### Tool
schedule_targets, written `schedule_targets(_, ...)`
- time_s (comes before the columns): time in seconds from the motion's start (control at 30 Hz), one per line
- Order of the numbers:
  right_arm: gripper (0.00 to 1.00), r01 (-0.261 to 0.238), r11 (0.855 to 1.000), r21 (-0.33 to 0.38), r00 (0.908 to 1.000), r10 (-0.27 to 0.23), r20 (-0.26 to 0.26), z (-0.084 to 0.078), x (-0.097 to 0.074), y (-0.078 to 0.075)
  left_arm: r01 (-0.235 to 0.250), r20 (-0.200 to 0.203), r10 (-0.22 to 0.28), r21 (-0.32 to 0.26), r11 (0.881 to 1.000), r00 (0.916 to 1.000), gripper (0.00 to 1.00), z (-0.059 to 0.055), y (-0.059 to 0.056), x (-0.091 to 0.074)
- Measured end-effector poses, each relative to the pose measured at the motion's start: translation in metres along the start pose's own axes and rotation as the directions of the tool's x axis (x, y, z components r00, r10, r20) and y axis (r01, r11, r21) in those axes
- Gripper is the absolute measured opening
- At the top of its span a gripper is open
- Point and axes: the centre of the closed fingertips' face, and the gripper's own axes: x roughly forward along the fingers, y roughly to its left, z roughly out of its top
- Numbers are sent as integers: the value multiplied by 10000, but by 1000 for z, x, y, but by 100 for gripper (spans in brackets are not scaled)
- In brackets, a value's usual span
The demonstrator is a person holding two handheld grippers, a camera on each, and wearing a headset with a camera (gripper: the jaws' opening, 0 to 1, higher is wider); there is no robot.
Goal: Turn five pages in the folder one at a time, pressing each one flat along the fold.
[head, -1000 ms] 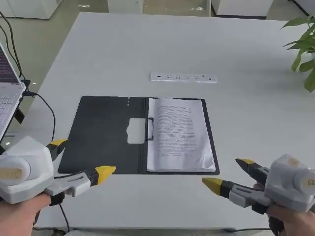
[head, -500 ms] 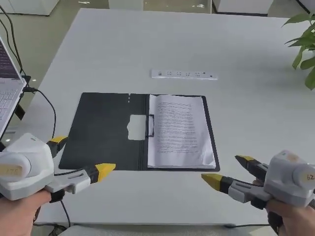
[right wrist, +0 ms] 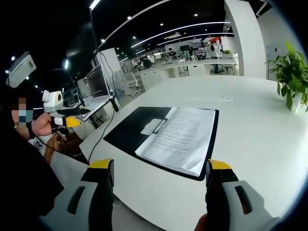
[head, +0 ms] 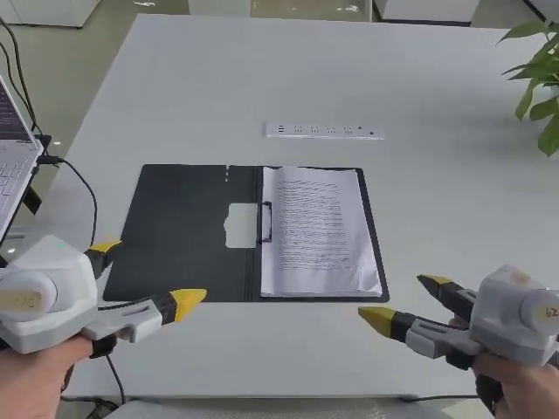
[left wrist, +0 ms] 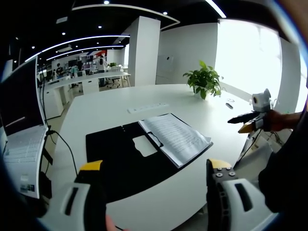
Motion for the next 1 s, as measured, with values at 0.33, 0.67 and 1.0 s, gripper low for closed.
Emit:
schedule_targets(0.33, 77, -16, 10000, -27, 10000, 16, 13, 1, 0, 1, 90, 50, -90, 69, 9999, 9999, 86, 2, -2, 0)
schedule_targets(0.67, 77, 29, 10000, 74, 10000, -30, 58, 0, -2, 1, 438, -178, -432, 339, 9985, 9989, 85, 4, -10, 9)
schedule_targets(1.0, 77, 112, 9998, 191, 9998, -116, 184, 1, -5, -3, 1028, -130, -1022, 511, 9934, 9947, 84, 19, -22, 32)
